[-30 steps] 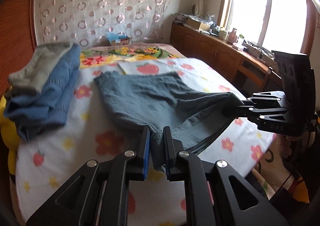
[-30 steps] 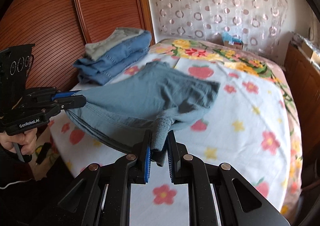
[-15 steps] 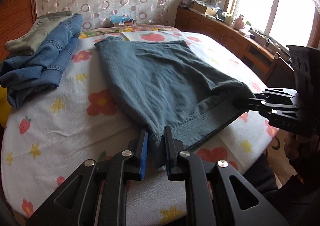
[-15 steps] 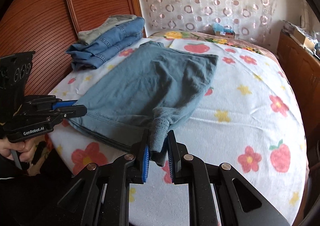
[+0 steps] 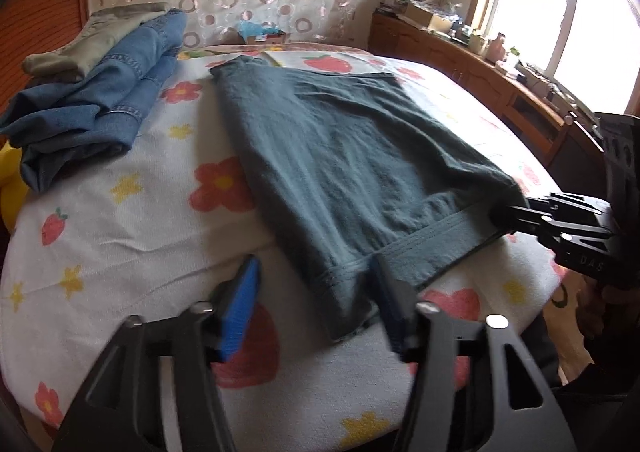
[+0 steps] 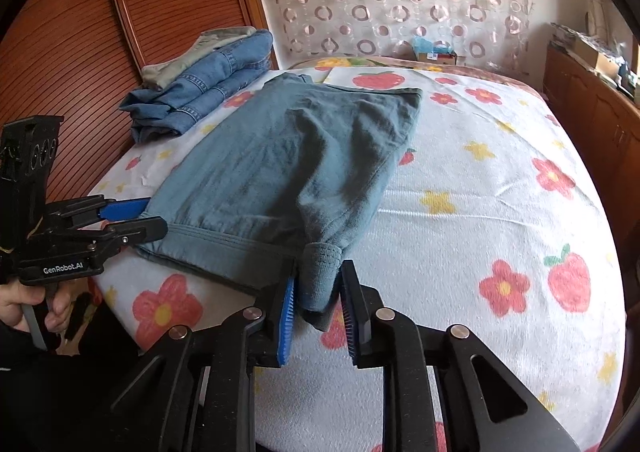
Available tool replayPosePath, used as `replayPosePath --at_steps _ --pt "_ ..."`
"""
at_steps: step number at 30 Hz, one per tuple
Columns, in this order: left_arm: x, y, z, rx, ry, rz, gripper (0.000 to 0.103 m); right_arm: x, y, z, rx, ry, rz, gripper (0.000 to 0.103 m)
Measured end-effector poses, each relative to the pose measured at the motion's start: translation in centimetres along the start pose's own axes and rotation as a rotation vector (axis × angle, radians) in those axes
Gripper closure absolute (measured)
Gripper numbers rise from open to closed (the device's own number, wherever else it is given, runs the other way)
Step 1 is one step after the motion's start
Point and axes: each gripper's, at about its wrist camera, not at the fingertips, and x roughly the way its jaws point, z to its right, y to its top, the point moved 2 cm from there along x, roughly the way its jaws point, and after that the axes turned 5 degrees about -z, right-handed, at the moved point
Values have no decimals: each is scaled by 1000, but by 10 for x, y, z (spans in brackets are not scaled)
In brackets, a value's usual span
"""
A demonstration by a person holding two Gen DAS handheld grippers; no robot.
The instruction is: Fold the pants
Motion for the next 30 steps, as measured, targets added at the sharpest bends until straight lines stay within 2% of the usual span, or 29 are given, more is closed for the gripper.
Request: replayPosePath --at_steps 3,6,10,13,21,26,30 --pt "0 -2 -2 -4 2 13 35 -1 -4 2 5 -7 -4 69" --pt "1 -2 -2 -9 29 22 27 -2 -5 1 -2 -1 4 65" --pt "1 -3 -4 -13 34 39 25 -2 -8 -3 -39 -9 18 56" --pt "1 -5 -5 -14 36 53 25 -2 -11 -5 -50 -34 30 55" --pt "-1 -7 -4 8 22 46 25 -3 -10 2 -13 -6 24 55" --pt "-3 -7 -4 3 -30 35 25 -5 -8 6 4 7 19 55" --pt "-5 -7 -8 -20 -52 39 36 -8 -7 9 14 -2 25 55"
